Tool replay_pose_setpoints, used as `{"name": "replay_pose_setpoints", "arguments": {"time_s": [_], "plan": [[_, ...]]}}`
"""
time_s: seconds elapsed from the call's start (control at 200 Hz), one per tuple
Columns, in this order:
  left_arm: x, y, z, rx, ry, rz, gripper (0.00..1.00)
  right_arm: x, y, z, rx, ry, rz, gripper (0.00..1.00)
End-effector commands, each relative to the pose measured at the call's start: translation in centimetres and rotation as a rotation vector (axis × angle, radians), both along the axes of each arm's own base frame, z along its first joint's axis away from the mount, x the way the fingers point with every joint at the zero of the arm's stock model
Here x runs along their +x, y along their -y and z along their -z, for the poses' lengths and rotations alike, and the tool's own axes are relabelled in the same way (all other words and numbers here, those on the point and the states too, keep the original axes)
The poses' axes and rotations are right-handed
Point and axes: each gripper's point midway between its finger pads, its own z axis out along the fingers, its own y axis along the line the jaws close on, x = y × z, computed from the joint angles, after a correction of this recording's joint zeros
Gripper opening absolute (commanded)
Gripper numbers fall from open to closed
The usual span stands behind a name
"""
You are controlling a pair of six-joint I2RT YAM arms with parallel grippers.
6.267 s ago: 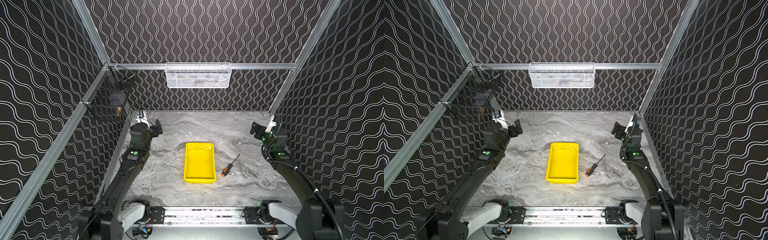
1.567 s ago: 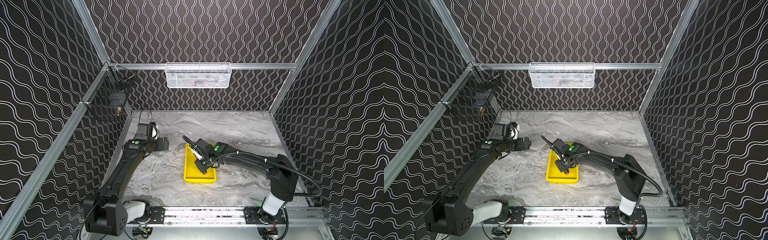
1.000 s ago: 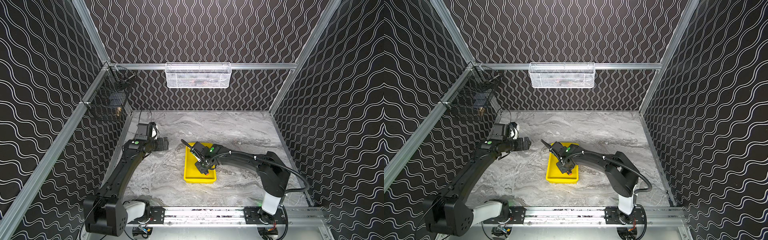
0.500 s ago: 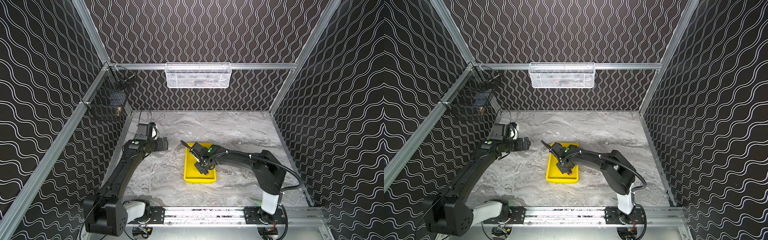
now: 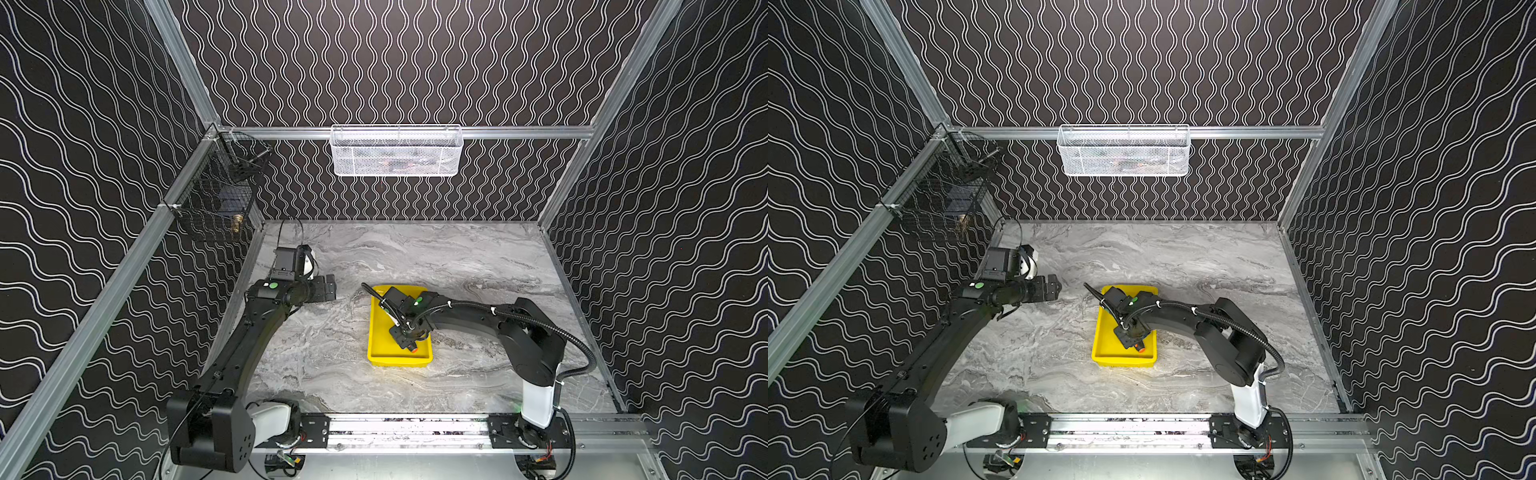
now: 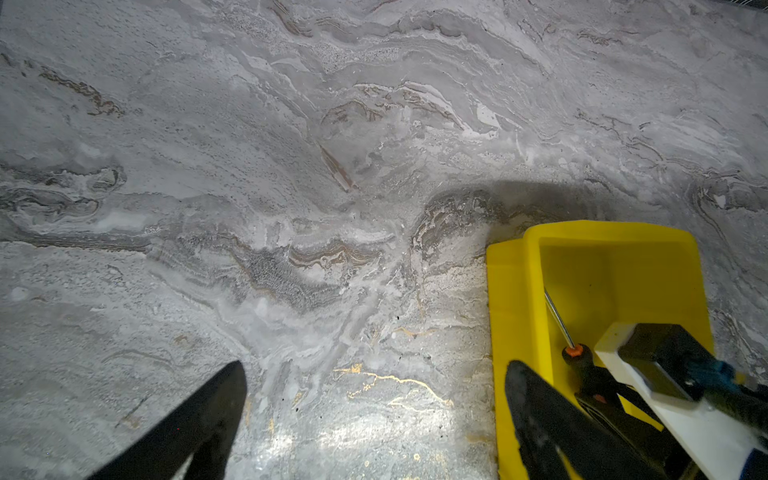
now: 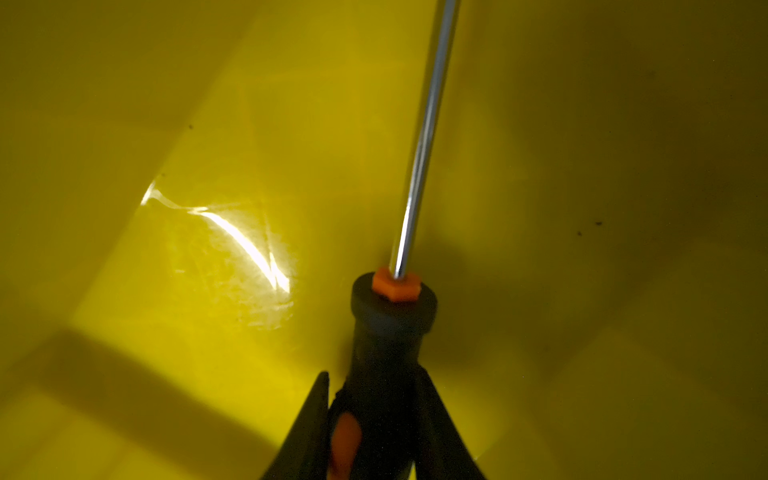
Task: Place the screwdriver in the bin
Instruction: 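Lower the screwdriver into the yellow bin and open the right gripper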
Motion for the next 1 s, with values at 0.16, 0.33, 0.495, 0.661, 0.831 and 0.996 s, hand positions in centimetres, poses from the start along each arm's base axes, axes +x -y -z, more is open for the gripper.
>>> {"name": "replay_pose_setpoints", "arguments": {"time_s": [0.16, 0.33, 0.495, 0.661, 0.831, 0.996], "plan": [[0.3, 0.0, -0.3, 0.008, 0.014, 0.017, 0.99, 0.6, -0.1, -0.7, 0.017, 0.032, 0.018, 0.31], [0.2, 0.1, -0.2, 0.008, 0.011, 0.019, 0.99, 0.7, -0.1, -1.0, 0.019, 0.036, 0.019, 0.38], [0.2, 0.1, -0.2, 0.005, 0.014, 0.015, 0.99, 0.8, -0.6, -3.0, 0.063, 0.052, 0.017, 0.46], [0.2, 0.1, -0.3, 0.002, 0.017, 0.017, 0.99, 1.3, -0.7, -5.8, 0.098, 0.099, 0.022, 0.54], [0.2, 0.3, -0.8, -0.006, 0.035, 0.032, 0.99, 1.9, -0.8, -10.1, 0.178, 0.158, 0.029, 0.57], [0.1, 0.8, -1.7, -0.025, 0.077, 0.057, 0.99, 3.4, 0.3, -14.8, 0.301, 0.196, 0.072, 0.61]]}}
